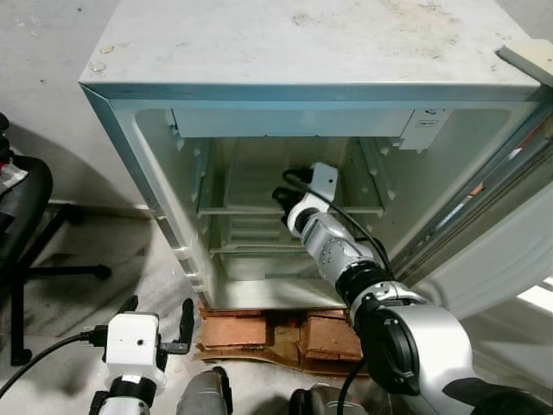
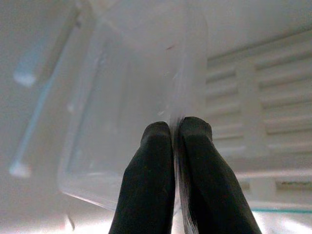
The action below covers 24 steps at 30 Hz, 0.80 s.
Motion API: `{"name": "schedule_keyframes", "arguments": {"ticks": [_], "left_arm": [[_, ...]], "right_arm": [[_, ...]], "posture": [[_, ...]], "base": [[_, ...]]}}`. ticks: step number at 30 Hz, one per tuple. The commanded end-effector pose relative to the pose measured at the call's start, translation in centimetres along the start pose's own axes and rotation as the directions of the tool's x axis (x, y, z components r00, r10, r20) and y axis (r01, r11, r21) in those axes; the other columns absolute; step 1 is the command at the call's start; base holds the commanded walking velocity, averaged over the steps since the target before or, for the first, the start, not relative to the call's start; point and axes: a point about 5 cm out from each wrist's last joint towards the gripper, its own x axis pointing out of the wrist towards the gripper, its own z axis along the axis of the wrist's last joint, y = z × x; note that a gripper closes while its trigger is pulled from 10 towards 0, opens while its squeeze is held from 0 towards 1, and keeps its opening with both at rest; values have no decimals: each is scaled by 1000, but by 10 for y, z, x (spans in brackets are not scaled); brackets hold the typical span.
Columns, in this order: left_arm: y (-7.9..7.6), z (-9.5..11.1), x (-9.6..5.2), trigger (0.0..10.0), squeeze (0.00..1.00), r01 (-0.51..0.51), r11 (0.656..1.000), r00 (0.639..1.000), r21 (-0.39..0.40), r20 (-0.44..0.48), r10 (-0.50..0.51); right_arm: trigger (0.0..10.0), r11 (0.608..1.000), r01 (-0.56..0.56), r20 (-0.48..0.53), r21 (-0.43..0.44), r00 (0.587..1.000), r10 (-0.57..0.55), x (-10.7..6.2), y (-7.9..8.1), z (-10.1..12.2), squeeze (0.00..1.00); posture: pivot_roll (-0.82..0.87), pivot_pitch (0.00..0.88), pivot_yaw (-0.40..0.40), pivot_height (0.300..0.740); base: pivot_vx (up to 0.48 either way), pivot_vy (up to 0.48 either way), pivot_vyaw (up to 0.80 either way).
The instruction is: Restocking fridge
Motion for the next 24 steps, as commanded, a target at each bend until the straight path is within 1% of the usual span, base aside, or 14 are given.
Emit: {"name": "schedule_keyframes", "arguments": {"ticks": [1, 2, 3, 4, 8, 11, 13, 15, 18, 19, 22, 24], "left_arm": [[0, -1, -1, 10000, 0, -8, 1000, 1000, 11, -16, 8], [0, -1, -1, 10000, 0, -8, 1000, 1000, 11, -16, 8], [-1, -1, 0, 10000, 0, -7, 1000, 1000, 10, -14, 7], [-1, -1, 0, 10000, 0, -7, 1000, 1000, 10, -14, 7], [-1, 0, 2, 10000, 0, -9, 1000, 1000, 10, -13, 9], [-1, 0, 2, 10000, 0, -10, 1000, 1000, 11, -15, 10], [-2, 0, 3, 10000, 0, -11, 1000, 1000, 12, -15, 11], [-2, 0, 4, 10000, 0, -11, 1000, 1000, 13, -17, 11], [-2, -1, 4, 10000, 0, -10, 1000, 1000, 15, -18, 10], [-2, -1, 5, 10000, 0, -9, 1000, 1000, 16, -18, 10], [-3, -1, 8, 10000, 0, -7, 1000, 1000, 22, -20, 7], [-3, -1, 9, 10000, 0, -4, 1000, 1000, 25, -21, 5]], "right_arm": [[10000, 991, -109, -41, 79, 993, 113, 5, 57, -20, 839], [10000, 991, -109, -41, 79, 993, 113, 5, 57, -20, 839], [10000, 988, -120, -37, 98, 992, 124, 6, 63, -19, 1000], [10000, 988, -120, -37, 98, 992, 124, 6, 63, -19, 1000], [10000, 980, -159, -31, 123, 986, 164, 6, 78, -17, 1000], [10000, 975, -177, -35, 133, 982, 183, 6, 83, -19, 1000], [10000, 974, -188, -47, 125, 980, 196, 5, 86, -22, 1000], [10000, 974, -203, -66, 98, 976, 210, 4, 88, -27, 1000], [10000, 976, -204, -75, 79, 975, 210, 4, 87, -30, 1000], [10000, 978, -205, -90, 44, 974, 208, 3, 84, -33, 1000], [10000, 977, -211, -101, -23, 973, 207, 3, 77, -35, 1000], [10000, 974, -207, -116, -93, 974, 196, 2, 71, -36, 1000]], "posture": [[203, 211, -54, 740], [203, 211, -54, 740], [202, 211, -54, 740], [202, 211, -54, 740], [201, 210, -54, 740], [201, 210, -55, 740], [201, 207, -55, 740], [201, 207, -54, 740], [201, 207, -54, 740], [196, 204, -55, 740], [193, 202, -54, 740], [187, 199, -50, 740]], "base": [[0, 0, 0], [0, 0, 0], [0, 0, 0], [0, 0, 0], [0, 0, 0], [0, 0, 0], [0, 0, 0], [0, 0, 0], [0, 0, 0], [0, 0, 0], [0, 0, 0], [0, 0, 0]]}}
